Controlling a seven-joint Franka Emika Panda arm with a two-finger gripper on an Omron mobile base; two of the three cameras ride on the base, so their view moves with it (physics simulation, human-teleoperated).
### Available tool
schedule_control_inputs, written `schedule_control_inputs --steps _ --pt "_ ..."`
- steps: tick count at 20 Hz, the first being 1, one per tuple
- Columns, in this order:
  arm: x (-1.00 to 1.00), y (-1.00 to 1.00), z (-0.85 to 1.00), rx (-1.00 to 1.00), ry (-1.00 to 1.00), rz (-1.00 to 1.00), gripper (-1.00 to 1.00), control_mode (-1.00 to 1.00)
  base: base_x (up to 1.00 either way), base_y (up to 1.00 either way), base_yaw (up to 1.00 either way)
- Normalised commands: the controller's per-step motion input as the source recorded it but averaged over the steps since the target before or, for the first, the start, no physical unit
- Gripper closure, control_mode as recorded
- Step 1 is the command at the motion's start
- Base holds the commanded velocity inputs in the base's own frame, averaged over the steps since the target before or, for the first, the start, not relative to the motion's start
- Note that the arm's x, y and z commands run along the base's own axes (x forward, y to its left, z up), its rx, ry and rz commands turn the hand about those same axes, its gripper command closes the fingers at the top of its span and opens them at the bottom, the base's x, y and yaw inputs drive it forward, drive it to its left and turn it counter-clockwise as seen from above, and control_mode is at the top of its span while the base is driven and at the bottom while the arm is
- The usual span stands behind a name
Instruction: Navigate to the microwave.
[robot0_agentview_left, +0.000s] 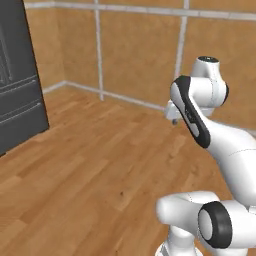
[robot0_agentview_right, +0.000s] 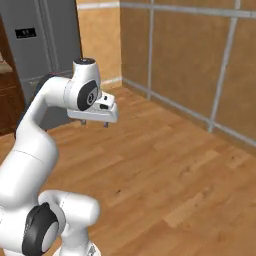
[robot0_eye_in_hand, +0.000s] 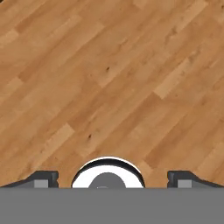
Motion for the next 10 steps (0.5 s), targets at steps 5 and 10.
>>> schedule_control_inputs --steps 5,10 --pt "0.0 0.0 0.0 0.0 0.0 0.0 -1.0 1.0 0.01 0.17 0.82" --pt "0.0 0.0 0.0 0.0 0.0 0.0 -1.0 1.0 0.24 0.22 0.68"
